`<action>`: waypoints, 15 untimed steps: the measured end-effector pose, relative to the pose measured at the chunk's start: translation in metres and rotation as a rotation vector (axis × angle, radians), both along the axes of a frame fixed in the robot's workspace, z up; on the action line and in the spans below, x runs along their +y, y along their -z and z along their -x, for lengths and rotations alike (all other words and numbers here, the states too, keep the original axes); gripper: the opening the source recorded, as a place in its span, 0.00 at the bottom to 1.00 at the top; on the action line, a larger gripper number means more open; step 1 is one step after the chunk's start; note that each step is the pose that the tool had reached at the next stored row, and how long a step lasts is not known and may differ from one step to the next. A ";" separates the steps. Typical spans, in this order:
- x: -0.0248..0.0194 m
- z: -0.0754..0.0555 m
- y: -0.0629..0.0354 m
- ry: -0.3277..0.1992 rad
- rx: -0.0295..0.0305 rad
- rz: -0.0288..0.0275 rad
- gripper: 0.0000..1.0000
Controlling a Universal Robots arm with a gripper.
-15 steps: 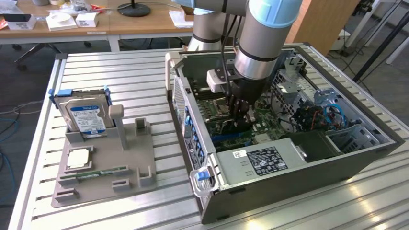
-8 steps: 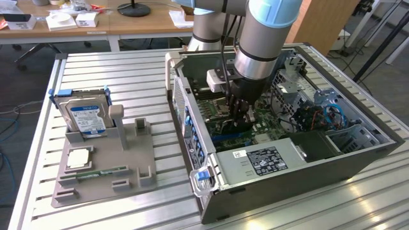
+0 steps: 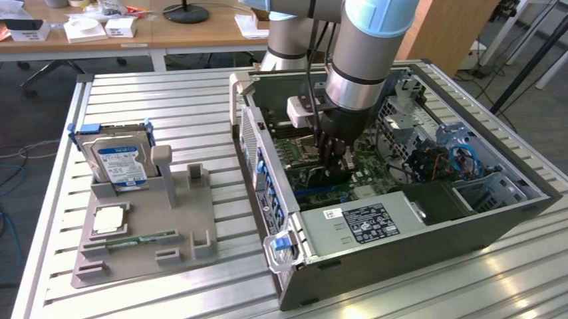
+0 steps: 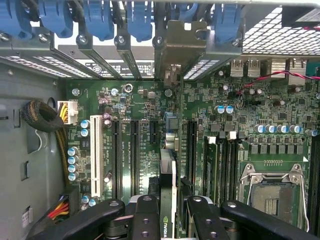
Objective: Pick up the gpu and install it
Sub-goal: 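Insert the gpu into the slot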
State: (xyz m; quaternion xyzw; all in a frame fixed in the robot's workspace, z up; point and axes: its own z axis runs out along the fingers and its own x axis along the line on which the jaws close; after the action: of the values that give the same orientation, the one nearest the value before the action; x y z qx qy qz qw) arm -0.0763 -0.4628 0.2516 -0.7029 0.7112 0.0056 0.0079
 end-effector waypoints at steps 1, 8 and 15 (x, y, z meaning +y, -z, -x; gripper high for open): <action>0.0000 0.000 0.0000 0.000 0.0000 0.0001 0.26; 0.0002 0.000 0.0000 0.002 0.0001 0.0000 0.26; 0.0006 0.000 0.0000 0.002 0.0000 0.0000 0.26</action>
State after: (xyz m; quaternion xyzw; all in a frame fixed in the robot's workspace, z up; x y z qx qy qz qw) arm -0.0763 -0.4622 0.2516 -0.7020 0.7121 0.0056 0.0079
